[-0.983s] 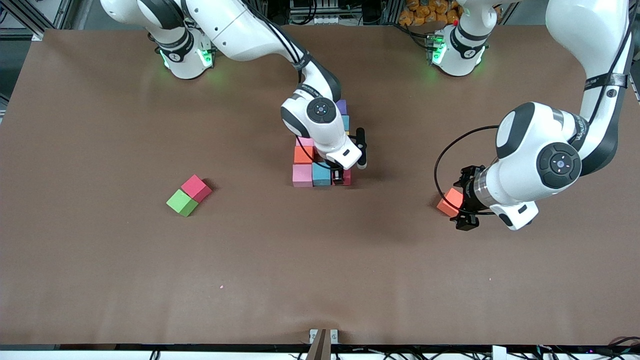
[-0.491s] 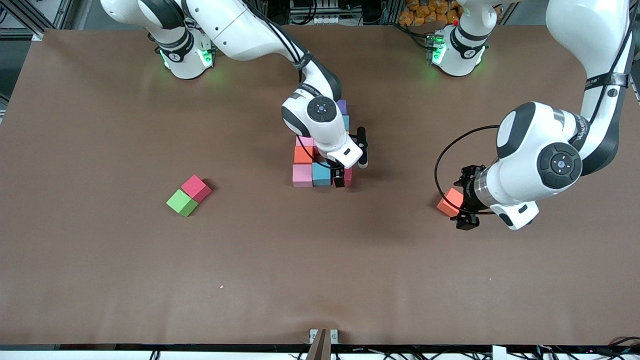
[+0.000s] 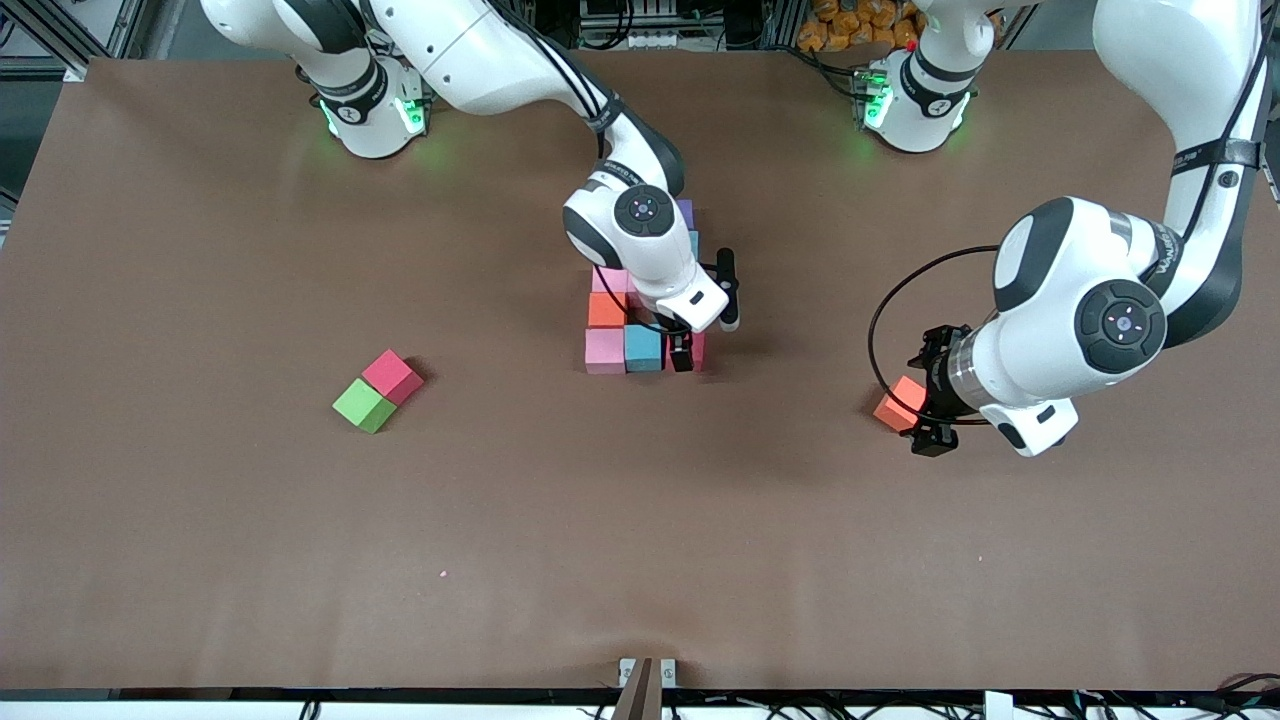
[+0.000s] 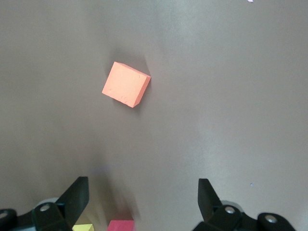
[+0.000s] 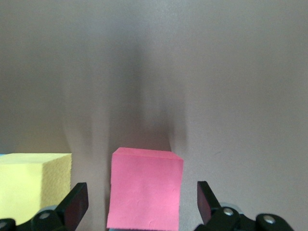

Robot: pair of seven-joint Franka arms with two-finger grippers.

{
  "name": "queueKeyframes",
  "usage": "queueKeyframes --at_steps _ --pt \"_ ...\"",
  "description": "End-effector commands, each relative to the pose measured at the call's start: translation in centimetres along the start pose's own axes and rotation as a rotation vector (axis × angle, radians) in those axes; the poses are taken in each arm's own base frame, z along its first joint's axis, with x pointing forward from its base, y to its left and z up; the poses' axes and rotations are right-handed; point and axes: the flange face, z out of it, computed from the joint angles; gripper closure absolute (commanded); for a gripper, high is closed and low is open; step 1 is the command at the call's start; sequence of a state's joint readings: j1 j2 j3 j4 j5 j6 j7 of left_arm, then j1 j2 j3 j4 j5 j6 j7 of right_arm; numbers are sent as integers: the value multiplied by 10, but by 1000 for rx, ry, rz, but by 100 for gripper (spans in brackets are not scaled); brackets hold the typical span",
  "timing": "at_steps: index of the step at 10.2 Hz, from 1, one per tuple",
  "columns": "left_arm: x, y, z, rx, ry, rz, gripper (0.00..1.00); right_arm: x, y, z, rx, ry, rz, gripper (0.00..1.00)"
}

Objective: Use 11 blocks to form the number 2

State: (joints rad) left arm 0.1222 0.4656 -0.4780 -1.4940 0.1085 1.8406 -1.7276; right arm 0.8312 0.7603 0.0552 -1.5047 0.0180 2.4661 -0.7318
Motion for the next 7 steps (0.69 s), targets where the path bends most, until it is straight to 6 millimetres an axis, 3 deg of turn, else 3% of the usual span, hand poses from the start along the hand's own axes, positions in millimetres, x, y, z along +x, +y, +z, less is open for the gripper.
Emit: queueKeyframes --at_steps 1,2,4,5,7 --pt "-14 -12 -27 -16 20 80 0 -7 -12 -38 8 11 3 0" --pt "-18 -16 -39 -34 31 128 0 -10 -14 -56 45 -1 39 0" --pt "-22 -26 -60 -40 52 253 0 -44 8 -110 127 -85 155 0" --pt "-24 -32 -73 -49 65 320 0 -65 22 -152 136 -110 214 0" --pt "-27 -45 -99 -67 94 435 0 -129 66 -239 91 -94 334 0"
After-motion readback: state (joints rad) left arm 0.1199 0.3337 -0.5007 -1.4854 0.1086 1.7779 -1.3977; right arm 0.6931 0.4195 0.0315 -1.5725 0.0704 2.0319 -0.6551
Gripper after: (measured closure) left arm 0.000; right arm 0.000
